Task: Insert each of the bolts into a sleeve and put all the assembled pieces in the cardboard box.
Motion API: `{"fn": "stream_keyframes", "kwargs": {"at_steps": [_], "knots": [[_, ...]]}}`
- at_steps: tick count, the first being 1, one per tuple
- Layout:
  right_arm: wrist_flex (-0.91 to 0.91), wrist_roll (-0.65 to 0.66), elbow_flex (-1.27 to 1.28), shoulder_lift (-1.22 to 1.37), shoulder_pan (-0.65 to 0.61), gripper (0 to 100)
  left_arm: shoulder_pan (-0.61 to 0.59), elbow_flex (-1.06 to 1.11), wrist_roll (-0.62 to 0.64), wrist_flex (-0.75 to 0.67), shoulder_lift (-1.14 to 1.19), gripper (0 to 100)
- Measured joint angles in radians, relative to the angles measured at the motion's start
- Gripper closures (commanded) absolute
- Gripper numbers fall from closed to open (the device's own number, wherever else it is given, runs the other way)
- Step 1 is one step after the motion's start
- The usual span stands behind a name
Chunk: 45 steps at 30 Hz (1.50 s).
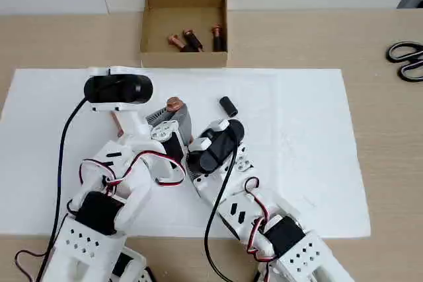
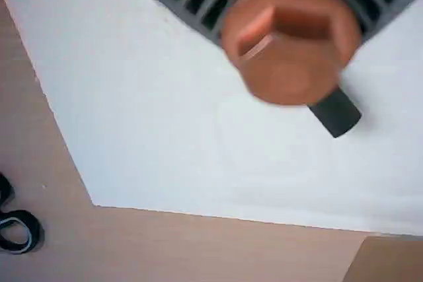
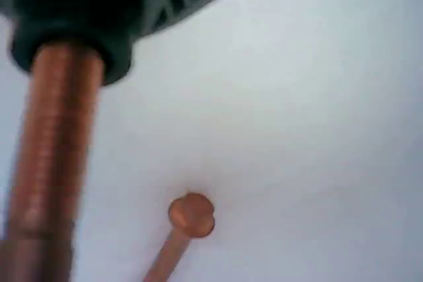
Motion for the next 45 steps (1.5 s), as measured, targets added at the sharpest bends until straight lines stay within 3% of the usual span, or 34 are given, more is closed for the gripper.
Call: {"fn": "stream_keyframes", "kwargs": {"at_steps": [20, 45], "knots": [[0.0, 0.0, 0.0, 0.0, -0.005, 99.5, 0.005, -0.002, -0.002, 0.126, -0.006, 99], [0.0, -0.003, 0.002, 0.002, -0.005, 99.5, 0.04, 0.094, -0.026, 0.118, -0.021, 99]]}}
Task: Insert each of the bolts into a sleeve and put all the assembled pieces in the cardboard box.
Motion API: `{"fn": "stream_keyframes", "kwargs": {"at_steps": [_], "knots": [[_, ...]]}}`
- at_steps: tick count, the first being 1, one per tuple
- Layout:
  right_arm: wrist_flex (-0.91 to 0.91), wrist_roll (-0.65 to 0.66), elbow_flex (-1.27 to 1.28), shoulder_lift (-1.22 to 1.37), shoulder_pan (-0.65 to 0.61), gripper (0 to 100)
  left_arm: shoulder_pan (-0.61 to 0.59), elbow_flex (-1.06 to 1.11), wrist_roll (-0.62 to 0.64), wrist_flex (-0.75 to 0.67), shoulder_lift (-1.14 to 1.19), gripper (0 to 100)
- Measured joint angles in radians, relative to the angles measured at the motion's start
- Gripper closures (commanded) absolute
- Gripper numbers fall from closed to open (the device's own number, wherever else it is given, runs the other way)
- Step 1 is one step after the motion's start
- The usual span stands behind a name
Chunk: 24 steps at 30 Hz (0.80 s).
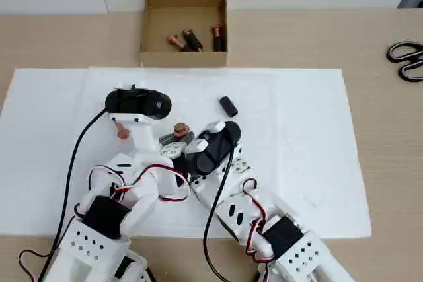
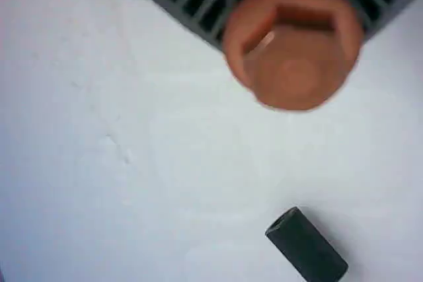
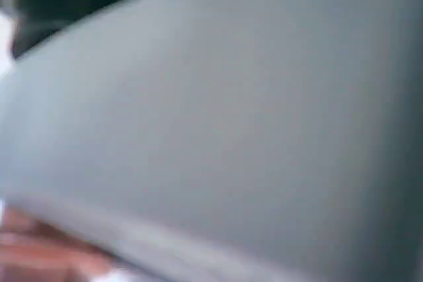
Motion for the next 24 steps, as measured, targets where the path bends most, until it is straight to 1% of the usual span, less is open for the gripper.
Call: {"fn": "stream_keyframes", "kwargs": {"at_steps": [13, 15, 17, 19, 24], "knots": [[0.002, 0.0, 0.003, 0.002, -0.002, 99.5, 0.006, 0.049, -0.002, -0.002, -0.002, 99], [0.002, 0.0, 0.003, 0.002, -0.002, 99.5, 0.006, 0.049, -0.002, -0.002, -0.002, 95], [0.002, 0.0, 0.003, 0.002, -0.002, 99.5, 0.006, 0.049, -0.002, -0.002, -0.002, 88], [0.002, 0.0, 0.003, 0.002, 0.0, 99.5, 0.003, 0.057, -0.002, -0.002, -0.002, 83], [0.002, 0.0, 0.011, 0.002, 0.002, 99.5, -0.008, 0.064, -0.011, 0.002, -0.002, 84]]}}
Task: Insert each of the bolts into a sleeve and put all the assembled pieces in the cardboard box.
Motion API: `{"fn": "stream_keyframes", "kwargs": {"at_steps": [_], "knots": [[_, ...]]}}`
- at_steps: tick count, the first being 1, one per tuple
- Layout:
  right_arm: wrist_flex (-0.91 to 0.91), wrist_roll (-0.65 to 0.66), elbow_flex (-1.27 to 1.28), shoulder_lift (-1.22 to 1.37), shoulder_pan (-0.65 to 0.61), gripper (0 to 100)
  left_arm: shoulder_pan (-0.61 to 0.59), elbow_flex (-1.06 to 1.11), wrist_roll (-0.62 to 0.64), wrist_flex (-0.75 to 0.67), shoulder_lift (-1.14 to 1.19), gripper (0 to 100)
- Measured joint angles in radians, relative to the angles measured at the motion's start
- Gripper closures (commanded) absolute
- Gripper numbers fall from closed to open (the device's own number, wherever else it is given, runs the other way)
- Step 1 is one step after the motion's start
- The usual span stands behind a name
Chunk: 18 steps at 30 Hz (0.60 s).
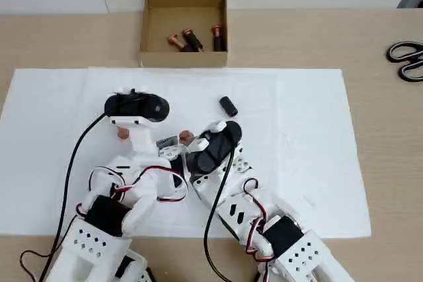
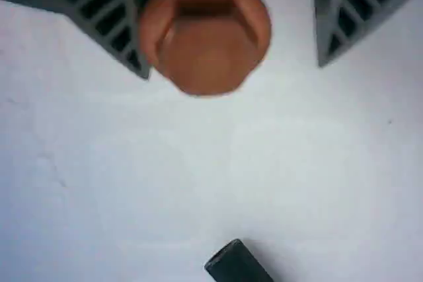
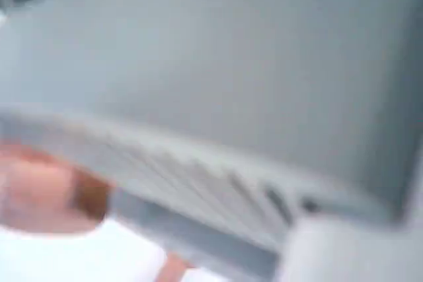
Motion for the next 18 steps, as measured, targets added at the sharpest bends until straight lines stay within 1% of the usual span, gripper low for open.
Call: {"fn": "stream_keyframes", "kwargs": {"at_steps": [5, 14, 18], "knots": [[-0.002, 0.002, -0.005, -0.003, 0.0, 99.5, 0.006, -0.04, 0.0, 0.028, 0.011, 84], [-0.002, 0.002, -0.005, -0.003, 0.002, 99.5, 0.0, -0.213, 0.0, 0.161, 0.011, 83], [-0.002, 0.002, -0.005, -0.003, 0.002, 99.5, -0.086, -0.288, -0.008, 0.236, 0.011, 83]]}}
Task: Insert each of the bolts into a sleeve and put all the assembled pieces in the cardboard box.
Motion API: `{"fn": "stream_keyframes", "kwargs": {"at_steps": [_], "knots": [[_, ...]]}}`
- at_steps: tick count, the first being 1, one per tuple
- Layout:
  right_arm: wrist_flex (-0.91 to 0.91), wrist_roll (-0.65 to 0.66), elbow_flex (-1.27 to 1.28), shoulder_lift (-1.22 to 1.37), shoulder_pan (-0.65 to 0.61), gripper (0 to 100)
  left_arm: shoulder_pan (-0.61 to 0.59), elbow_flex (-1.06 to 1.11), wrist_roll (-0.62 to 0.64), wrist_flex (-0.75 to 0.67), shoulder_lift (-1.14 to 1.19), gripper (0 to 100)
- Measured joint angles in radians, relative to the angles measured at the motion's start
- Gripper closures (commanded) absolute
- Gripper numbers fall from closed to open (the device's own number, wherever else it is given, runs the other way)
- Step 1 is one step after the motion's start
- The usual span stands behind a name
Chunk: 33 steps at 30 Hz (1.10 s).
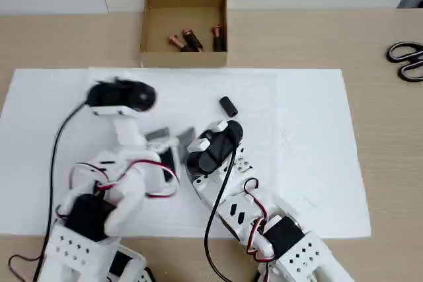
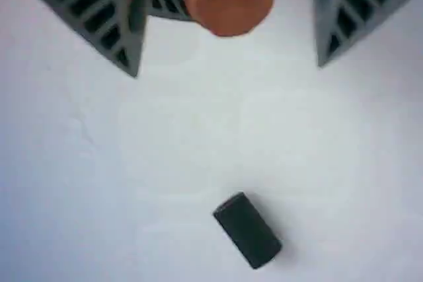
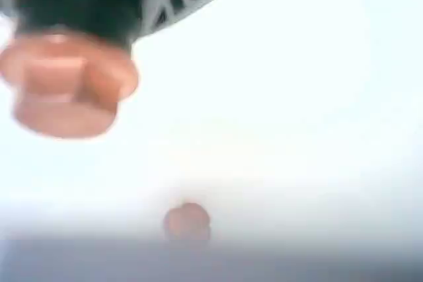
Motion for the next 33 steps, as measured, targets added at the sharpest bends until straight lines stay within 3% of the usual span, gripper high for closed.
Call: {"fn": "stream_keyframes", "kwargs": {"at_steps": [3, 7, 12, 17, 25, 33], "knots": [[0.0, 0.0, 0.0, 0.0, 0.008, 99.5, -0.094, -0.046, -0.048, 0.084, 0.0, 81], [0.008, 0.0, 0.0, 0.0, 0.054, 99.5, -0.232, -0.066, -0.267, 0.187, 0.0, 80], [0.209, 0.0, -0.068, 0.0, 0.149, 99.5, -0.414, -0.068, -0.466, 0.232, 0.0, 80], [0.385, 0.0, -0.276, 0.021, 0.255, 99.5, -0.482, -0.083, -0.486, 0.319, -0.002, 80], [0.399, 0.0, -0.712, 0.414, 0.356, 99.5, -0.483, -0.083, -0.493, 0.364, -0.002, 80], [0.161, 0.0, -1.208, 1.02, 0.408, 99.5, -0.488, -0.083, -0.493, 0.367, -0.002, 80]]}}
